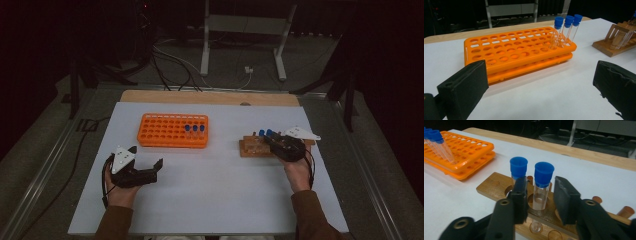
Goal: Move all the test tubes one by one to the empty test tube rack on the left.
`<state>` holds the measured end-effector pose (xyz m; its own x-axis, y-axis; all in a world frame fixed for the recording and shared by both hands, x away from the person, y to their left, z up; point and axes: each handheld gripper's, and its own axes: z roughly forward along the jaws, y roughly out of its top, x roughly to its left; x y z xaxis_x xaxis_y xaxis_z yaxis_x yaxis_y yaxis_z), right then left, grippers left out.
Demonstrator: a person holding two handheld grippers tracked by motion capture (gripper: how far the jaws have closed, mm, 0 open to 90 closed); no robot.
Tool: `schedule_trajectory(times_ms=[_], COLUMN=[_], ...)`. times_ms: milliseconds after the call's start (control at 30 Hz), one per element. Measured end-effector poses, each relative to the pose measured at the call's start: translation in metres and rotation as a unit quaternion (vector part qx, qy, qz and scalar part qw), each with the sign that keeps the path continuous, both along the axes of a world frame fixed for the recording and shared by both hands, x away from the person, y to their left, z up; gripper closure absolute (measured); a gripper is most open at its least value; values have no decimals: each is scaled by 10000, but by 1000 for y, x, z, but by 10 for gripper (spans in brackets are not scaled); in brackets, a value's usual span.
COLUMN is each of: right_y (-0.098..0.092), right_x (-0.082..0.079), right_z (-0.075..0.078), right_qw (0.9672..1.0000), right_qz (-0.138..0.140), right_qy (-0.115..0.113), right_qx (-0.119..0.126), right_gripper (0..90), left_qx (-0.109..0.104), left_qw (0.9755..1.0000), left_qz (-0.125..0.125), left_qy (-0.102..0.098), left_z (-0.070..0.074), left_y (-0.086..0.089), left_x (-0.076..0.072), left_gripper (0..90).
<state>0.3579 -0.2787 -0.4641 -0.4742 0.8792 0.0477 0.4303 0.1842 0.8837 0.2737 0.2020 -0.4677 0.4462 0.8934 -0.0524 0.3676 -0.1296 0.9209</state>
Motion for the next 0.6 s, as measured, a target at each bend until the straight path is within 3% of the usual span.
schedule_trajectory(times_ms=[600], right_y=[4], right_x=[9], right_z=[-3], right_qw=[10000], right_qz=[-28], right_qy=[47], right_qx=[-65], right_gripper=[769], left_qx=[20], left_qw=[10000], left_qz=[-10], left_qy=[49], left_z=[-1], left_y=[-1], left_x=[0], left_gripper=[6])
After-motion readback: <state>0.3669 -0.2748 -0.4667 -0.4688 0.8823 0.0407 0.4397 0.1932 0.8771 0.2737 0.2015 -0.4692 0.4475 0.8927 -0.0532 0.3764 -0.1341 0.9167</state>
